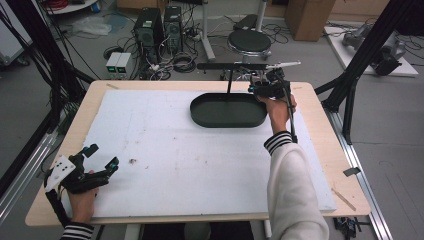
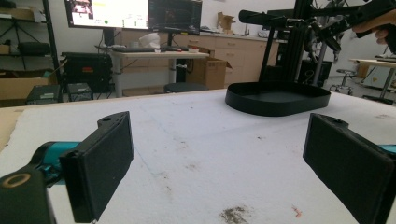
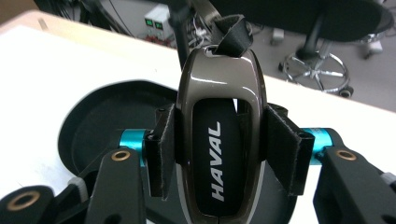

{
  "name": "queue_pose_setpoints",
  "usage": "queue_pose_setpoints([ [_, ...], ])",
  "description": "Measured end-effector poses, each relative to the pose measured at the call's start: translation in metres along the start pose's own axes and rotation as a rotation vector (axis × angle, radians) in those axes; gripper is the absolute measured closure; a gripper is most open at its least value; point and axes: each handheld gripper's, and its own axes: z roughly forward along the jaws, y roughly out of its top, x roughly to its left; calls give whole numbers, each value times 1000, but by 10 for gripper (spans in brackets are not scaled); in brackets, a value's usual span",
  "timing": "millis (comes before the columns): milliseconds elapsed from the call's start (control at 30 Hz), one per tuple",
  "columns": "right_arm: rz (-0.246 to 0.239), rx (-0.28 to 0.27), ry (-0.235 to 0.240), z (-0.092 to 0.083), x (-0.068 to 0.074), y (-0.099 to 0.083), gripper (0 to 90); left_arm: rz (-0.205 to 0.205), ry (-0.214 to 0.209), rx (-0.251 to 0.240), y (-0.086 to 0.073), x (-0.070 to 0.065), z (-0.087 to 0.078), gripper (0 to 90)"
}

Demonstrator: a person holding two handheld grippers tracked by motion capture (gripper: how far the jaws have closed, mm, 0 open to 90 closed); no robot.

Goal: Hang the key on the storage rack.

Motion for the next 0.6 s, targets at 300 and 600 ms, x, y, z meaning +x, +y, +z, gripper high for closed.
queue_pose_setpoints([
  [300, 7, 44, -6, 11, -4, -7, 479, 0, 0, -1, 0, 0, 0, 90],
  [600, 27, 69, -1, 25, -8, -12, 479, 2, -1, -1, 0, 0, 0, 90],
])
